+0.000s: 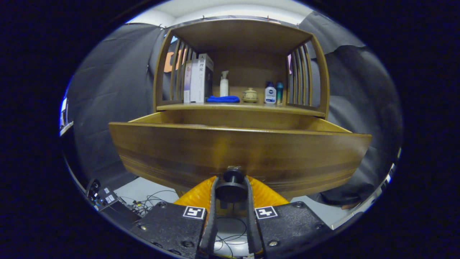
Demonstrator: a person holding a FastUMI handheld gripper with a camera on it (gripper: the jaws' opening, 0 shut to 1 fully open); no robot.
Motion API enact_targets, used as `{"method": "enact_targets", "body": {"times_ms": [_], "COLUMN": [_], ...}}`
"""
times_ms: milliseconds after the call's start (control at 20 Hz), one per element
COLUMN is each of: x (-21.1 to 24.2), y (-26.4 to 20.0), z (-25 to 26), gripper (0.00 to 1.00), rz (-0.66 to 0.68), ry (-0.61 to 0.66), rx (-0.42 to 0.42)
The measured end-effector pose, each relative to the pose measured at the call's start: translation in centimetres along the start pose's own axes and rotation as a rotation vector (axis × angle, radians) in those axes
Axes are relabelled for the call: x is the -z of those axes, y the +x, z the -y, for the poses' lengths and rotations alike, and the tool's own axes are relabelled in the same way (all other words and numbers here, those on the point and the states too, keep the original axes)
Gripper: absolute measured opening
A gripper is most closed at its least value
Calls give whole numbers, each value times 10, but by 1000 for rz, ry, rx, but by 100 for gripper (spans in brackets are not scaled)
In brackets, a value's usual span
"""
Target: Pull open the drawer, take out the items inside it, and place them on the countertop above the cabinet.
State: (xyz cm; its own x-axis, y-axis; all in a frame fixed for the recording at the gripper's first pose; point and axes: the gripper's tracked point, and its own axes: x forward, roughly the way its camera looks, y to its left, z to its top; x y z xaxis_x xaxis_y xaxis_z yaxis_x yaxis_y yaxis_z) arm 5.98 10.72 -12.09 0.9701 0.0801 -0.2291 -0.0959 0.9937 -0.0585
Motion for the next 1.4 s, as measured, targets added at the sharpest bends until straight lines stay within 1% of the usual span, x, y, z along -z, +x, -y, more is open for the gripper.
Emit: {"method": "enact_targets", "body": {"times_ms": [200, 300, 350, 550, 600, 650, 700, 900, 1100, 1300, 1400], "x": [2, 1, 1, -16, -24, -27, -38, -85, -144, -180, -192], "y": [-1, -1, -2, -22, -30, -33, -40, -57, -50, -20, 0], "z": [1, 0, 3, 23, 25, 29, 36, 53, 72, 71, 61], "gripper": [37, 38, 40, 76, 85, 94, 100, 100, 100, 100, 100], "rz": [-1, 1, 3, 51, 61, 69, 91, 161, 206, 125, 69], "ry": [-2, -9, -8, -5, -6, -5, -1, 34, 56, 37, 48], "rx": [8, -3, -2, 17, -2, -1, 17, 3, 12, -30, -65]}}
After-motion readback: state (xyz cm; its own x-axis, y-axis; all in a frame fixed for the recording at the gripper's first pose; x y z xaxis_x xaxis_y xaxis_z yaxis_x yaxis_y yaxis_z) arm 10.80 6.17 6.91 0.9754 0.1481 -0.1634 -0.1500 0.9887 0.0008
